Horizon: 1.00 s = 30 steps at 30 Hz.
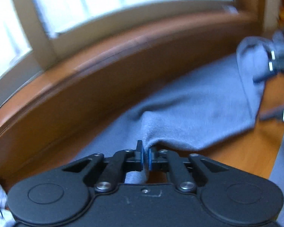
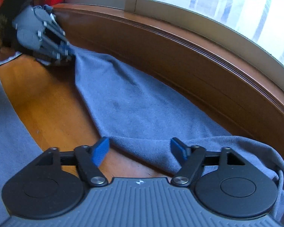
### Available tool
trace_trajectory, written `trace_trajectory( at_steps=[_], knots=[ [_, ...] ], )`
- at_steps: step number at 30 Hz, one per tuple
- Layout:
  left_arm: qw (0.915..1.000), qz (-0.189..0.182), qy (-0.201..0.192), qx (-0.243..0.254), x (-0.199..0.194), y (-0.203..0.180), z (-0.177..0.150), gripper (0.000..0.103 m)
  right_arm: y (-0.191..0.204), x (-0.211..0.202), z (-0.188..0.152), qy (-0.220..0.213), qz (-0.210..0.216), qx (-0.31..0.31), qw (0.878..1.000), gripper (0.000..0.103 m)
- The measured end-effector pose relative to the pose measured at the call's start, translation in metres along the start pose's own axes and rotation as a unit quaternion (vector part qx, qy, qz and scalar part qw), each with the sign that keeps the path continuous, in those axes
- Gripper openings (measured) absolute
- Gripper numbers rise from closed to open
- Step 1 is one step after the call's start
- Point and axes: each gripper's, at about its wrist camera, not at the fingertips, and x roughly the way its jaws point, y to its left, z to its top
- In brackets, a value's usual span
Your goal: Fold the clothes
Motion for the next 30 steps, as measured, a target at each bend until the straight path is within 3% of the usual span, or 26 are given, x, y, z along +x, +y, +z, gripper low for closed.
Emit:
trace_trajectory(
  at_steps=[5, 10, 11, 12, 13, 14, 18, 21, 24, 26, 29, 30],
  knots=[
    [0.9969, 0.010, -0.044, -0.065, -0.044, 0.009, 0.014, 0.004, 0.008, 0.001, 0.003, -0.024, -0.007, -0.029, 0.999, 0.079],
    [0.9946, 0.026, -0.064, -0.078, -0.072, 0.001, 0.012, 0.004, 0.024, 0.015, 0.009, -0.051, -0.033, -0.073, 0.995, 0.076],
    [0.9943, 0.032, -0.065, -0.079, -0.076, 0.001, 0.011, 0.004, 0.027, 0.017, 0.009, -0.056, -0.038, -0.080, 0.994, 0.062],
    [0.9938, 0.036, -0.065, -0.083, -0.079, 0.000, 0.009, 0.004, 0.028, 0.018, 0.011, -0.055, -0.044, -0.075, 0.995, 0.026],
    [0.9932, 0.040, -0.065, -0.088, -0.083, 0.000, 0.007, 0.004, 0.027, 0.017, 0.013, -0.055, -0.047, -0.061, 0.995, 0.012],
    [0.9926, 0.046, -0.065, -0.092, -0.088, -0.002, 0.005, 0.004, 0.025, 0.010, 0.014, -0.068, -0.051, -0.042, 0.996, 0.008],
    [0.9895, 0.059, -0.078, -0.107, -0.126, -0.004, 0.002, 0.004, 0.012, -0.057, 0.022, -0.159, -0.034, 0.033, 0.986, 0.008],
    [0.9865, 0.058, -0.101, -0.115, -0.166, -0.011, 0.005, 0.004, 0.006, -0.117, 0.035, -0.229, -0.009, 0.049, 0.972, 0.008],
    [0.9829, 0.067, -0.118, -0.124, -0.199, -0.014, 0.009, 0.005, -0.001, -0.149, 0.050, -0.279, 0.022, 0.048, 0.959, 0.008],
    [0.9809, 0.078, -0.117, -0.134, -0.204, -0.010, 0.012, 0.006, -0.010, -0.146, 0.062, -0.292, 0.040, 0.048, 0.954, 0.009],
    [0.9803, 0.105, -0.093, -0.139, -0.186, 0.006, 0.013, 0.015, -0.020, -0.092, 0.085, -0.274, 0.038, 0.046, 0.960, 0.015],
    [0.9807, 0.118, -0.076, -0.136, -0.170, 0.013, 0.013, 0.020, -0.025, -0.068, 0.094, -0.258, 0.028, 0.052, 0.964, 0.032]
  ],
)
